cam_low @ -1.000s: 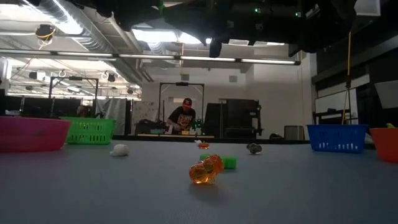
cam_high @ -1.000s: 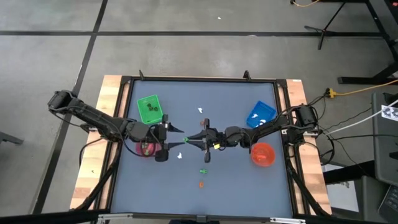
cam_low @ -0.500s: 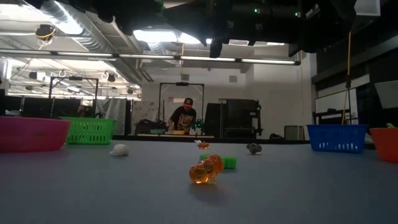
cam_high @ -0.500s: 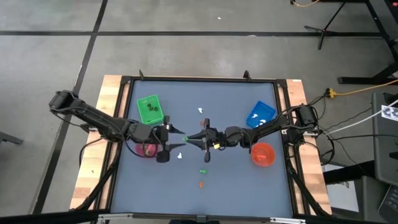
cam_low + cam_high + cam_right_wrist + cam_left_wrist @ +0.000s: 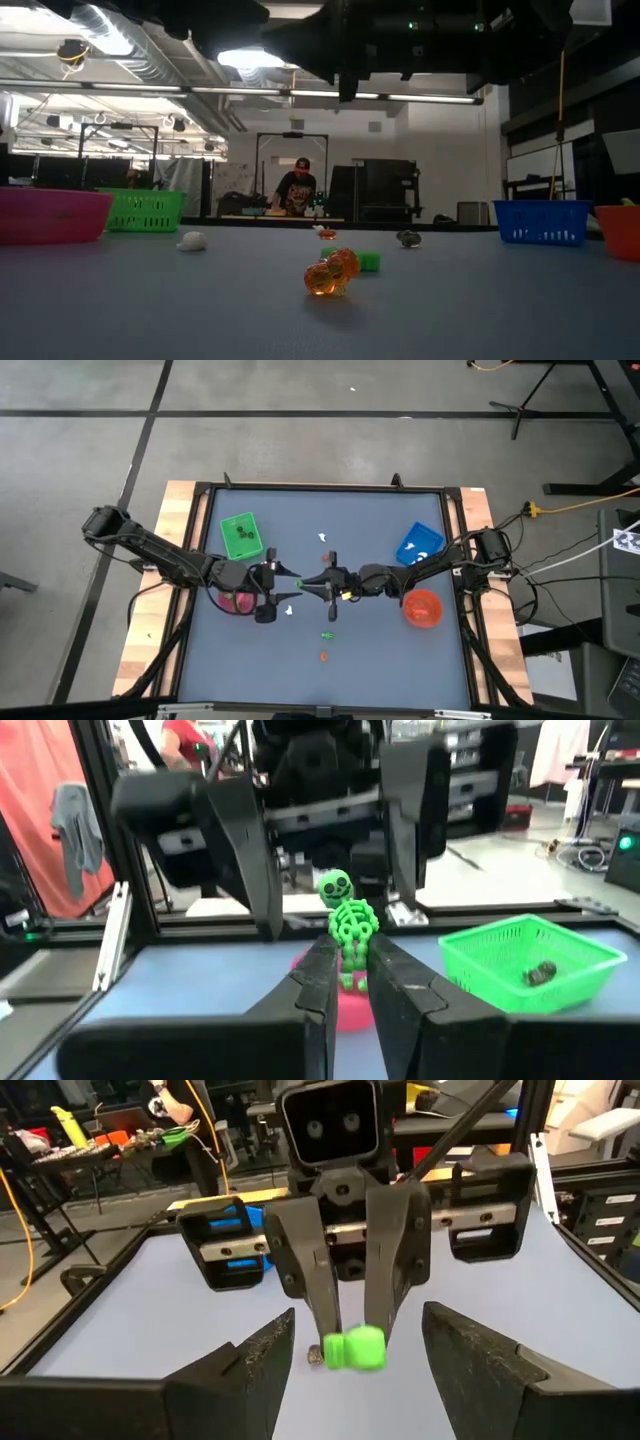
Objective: Sort Halloween decoration
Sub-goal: Put the small green skeleton toy into the transparent red bowl
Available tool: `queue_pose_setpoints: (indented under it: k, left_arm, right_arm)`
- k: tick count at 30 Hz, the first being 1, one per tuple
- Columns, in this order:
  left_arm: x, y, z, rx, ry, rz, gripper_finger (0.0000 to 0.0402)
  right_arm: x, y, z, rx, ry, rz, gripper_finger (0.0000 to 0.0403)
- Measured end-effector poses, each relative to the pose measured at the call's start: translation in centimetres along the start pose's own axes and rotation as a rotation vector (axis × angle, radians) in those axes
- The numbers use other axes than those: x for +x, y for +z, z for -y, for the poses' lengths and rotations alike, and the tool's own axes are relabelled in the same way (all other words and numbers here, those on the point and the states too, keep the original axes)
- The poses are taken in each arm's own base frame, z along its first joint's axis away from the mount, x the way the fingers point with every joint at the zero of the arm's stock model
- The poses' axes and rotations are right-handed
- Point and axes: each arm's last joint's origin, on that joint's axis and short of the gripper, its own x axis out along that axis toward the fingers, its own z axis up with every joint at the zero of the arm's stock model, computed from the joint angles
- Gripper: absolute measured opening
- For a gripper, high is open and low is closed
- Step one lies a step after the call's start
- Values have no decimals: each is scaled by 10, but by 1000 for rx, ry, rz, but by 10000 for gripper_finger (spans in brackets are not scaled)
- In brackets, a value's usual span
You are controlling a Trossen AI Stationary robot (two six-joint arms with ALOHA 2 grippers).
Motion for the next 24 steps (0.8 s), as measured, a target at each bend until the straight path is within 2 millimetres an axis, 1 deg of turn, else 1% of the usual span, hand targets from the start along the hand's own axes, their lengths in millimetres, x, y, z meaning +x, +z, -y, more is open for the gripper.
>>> queue_pose_setpoints:
  k: [5, 17, 24]
  left_arm:
    - [0, 0, 0, 0, 0, 0, 205]
    - [0, -4, 0, 16, 0, -42, 204]
    - [0, -5, 0, 18, -1, -48, 172]
  right_arm:
    - [0, -5, 0, -7, -2, -47, 49]
    - [0, -4, 0, -6, -1, -39, 49]
    - [0, -4, 0, -6, -2, -39, 49]
